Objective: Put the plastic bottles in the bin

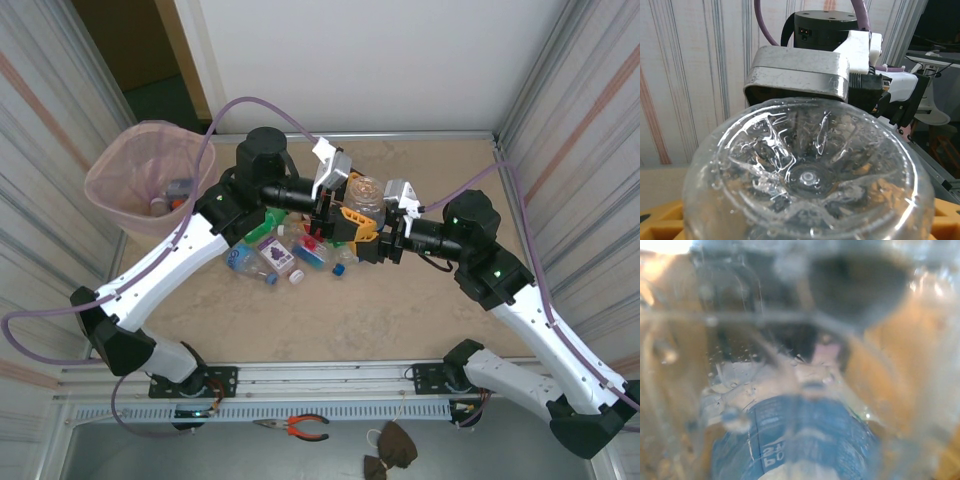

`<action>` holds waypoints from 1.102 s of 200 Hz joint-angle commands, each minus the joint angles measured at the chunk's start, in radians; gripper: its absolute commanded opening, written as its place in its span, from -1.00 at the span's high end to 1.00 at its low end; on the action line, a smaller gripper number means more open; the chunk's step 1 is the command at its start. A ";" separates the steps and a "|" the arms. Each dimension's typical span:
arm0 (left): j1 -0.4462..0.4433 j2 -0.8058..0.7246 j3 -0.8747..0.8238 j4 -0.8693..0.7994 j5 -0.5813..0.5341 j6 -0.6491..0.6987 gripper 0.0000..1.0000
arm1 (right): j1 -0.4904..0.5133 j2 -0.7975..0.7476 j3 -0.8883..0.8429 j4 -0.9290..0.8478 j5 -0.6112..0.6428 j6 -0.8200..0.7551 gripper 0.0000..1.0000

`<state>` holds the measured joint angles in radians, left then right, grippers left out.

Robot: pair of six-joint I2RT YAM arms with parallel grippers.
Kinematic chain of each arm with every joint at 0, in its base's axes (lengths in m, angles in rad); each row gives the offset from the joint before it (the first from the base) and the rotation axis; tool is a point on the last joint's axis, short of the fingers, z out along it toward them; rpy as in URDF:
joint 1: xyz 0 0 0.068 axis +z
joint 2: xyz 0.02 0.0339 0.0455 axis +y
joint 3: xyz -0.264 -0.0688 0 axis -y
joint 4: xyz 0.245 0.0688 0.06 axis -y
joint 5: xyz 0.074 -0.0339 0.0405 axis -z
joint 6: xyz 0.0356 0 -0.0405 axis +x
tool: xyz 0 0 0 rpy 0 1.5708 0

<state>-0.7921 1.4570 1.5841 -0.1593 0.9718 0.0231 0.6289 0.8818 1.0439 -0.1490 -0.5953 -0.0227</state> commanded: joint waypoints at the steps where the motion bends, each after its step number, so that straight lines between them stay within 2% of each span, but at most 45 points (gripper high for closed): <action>1: -0.010 -0.007 0.019 0.026 0.017 0.004 -0.23 | 0.005 -0.014 0.025 0.017 0.028 -0.016 -0.21; 31: -0.010 -0.012 0.020 0.026 0.010 0.012 -0.21 | 0.007 -0.015 0.028 0.014 0.031 -0.016 -0.26; 77: 0.006 -0.035 0.017 0.009 -0.019 0.027 -0.21 | 0.010 -0.038 0.026 -0.022 0.060 -0.013 -0.64; 120: 0.090 -0.098 0.000 -0.047 -0.078 0.041 -0.21 | 0.011 -0.081 0.018 -0.052 0.108 -0.013 -0.71; 171: 0.279 -0.182 0.013 -0.189 -0.228 0.022 -0.21 | 0.011 -0.094 0.018 -0.052 0.128 -0.013 -0.74; 220: 0.547 -0.220 0.088 -0.397 -0.358 0.019 -0.20 | 0.012 -0.076 0.022 -0.041 0.120 -0.016 -0.74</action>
<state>-0.3431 1.2675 1.6169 -0.4320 0.7033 0.0414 0.6312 0.7986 1.0439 -0.1925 -0.4854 -0.0315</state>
